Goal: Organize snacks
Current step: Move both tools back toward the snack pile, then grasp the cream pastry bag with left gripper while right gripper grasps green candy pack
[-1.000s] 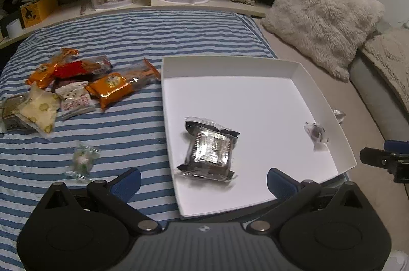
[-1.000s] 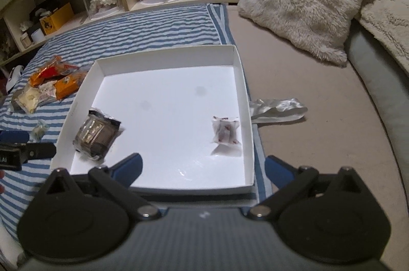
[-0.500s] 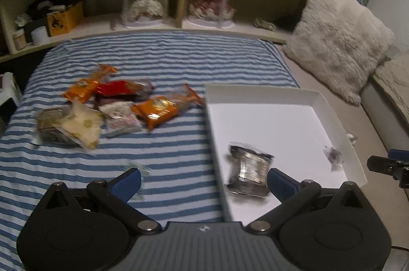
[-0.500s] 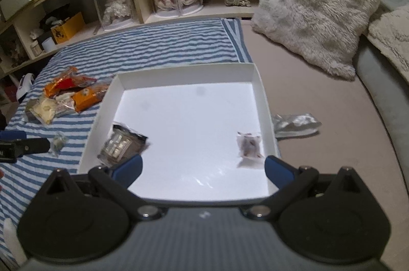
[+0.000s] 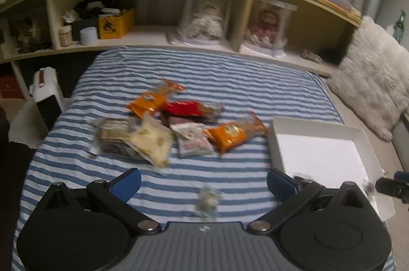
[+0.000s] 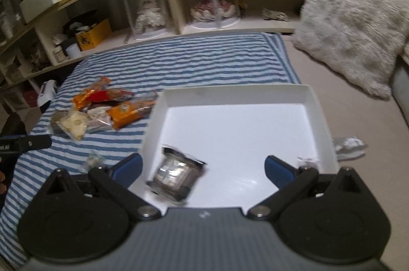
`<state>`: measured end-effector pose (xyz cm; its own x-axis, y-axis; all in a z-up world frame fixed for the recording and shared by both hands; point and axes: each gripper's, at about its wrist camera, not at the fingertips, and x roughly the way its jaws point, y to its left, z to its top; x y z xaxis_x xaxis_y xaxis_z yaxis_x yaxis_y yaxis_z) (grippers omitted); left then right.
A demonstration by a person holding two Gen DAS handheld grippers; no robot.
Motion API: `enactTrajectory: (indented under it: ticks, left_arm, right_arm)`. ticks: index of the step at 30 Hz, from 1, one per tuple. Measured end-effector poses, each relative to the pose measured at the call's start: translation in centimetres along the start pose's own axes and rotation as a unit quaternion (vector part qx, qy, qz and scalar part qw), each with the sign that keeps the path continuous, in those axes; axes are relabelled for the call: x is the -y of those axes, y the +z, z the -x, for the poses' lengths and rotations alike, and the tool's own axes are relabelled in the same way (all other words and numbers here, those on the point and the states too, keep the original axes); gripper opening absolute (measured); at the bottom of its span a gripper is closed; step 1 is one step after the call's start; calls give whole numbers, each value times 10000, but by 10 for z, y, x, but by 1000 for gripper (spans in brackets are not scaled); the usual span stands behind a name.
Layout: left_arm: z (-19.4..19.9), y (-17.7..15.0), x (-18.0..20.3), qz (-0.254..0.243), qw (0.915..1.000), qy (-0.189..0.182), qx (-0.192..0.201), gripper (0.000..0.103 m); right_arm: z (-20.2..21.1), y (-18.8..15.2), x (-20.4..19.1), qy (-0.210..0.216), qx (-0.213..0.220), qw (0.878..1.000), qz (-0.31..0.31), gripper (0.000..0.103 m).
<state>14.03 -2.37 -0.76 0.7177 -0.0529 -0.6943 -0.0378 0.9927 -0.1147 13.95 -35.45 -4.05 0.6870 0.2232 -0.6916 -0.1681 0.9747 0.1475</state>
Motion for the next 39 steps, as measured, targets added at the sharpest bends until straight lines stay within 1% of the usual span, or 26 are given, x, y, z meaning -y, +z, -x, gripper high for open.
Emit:
enactTrajectory:
  ticks: [6, 12, 19, 21, 24, 27, 28, 31, 33, 36, 39]
  left_arm:
    - [0, 10, -34, 293, 9992, 236, 143, 103]
    - [-4, 17, -63, 565, 9966, 544, 244, 103]
    - [-19, 21, -85, 738, 9934, 826, 290, 103]
    - [-24, 23, -91, 754, 9930, 858, 287, 103]
    - [-33, 27, -100, 841, 9921, 855, 357, 103]
    - [-42, 31, -105, 887, 9918, 727, 567, 103]
    - [-46, 34, -106, 877, 9920, 688, 592, 103]
    - [-57, 41, -101, 743, 9936, 560, 637, 103]
    - [-64, 44, -95, 526, 9948, 486, 730, 103]
    - [-73, 49, -83, 57, 9959, 342, 833, 103]
    - [-85, 51, -70, -478, 9956, 221, 778, 103]
  right_arm:
    - [-18, 10, -35, 290, 1, 9995, 148, 102]
    - [-39, 16, -69, 639, 8, 9978, 188, 102]
    - [-65, 13, -108, 971, -12, 9947, 337, 102]
    - [-76, 12, -120, 1055, -74, 9939, 296, 102]
    - [-88, 9, -132, 1132, -20, 9932, 282, 102]
    - [-100, 3, -140, 1302, 94, 9909, 336, 102]
    - [-104, 2, -143, 1290, 83, 9911, 310, 102]
    - [-118, -4, -145, 1173, 6, 9930, 157, 102]
    - [-128, -8, -145, 1186, -58, 9929, 42, 102]
    - [-141, -13, -140, 1318, -211, 9908, -226, 102]
    - [-152, -18, -135, 1474, -347, 9871, -528, 102]
